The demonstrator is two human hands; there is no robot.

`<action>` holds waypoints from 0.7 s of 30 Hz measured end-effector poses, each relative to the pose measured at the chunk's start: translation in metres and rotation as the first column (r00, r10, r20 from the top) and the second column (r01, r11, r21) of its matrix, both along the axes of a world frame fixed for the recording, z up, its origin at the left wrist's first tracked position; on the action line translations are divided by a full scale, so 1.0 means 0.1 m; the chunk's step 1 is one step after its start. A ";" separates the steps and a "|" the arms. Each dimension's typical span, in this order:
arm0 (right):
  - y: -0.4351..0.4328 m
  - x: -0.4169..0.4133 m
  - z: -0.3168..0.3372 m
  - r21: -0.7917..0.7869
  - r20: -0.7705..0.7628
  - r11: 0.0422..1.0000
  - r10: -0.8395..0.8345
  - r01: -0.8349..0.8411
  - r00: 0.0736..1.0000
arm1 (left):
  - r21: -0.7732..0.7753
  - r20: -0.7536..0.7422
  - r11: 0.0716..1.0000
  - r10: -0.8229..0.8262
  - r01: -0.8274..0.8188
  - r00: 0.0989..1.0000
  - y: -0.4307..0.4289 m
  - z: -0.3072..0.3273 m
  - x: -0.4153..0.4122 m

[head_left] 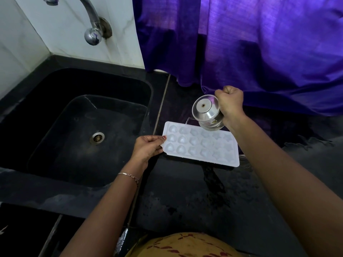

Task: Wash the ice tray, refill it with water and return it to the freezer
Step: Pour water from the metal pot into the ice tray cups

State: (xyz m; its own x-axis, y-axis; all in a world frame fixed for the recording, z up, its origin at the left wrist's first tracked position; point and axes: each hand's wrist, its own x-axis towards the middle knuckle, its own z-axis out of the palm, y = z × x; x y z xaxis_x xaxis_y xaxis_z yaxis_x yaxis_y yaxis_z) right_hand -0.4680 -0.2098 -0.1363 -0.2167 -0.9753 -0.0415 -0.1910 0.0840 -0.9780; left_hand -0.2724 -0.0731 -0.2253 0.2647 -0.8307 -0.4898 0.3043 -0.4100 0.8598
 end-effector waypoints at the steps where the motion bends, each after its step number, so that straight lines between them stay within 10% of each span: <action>1: 0.00 0.01 0.00 0.018 0.029 1.000 -0.005 0.005 1.000 | 0.000 -0.001 1.000 -0.001 0.001 1.000 0.00 0.00 0.00; 21: -0.04 0.37 -0.10 -0.081 -0.195 0.989 0.108 -0.126 0.975 | 0.002 -0.012 1.000 0.011 -0.011 1.000 0.01 0.01 0.00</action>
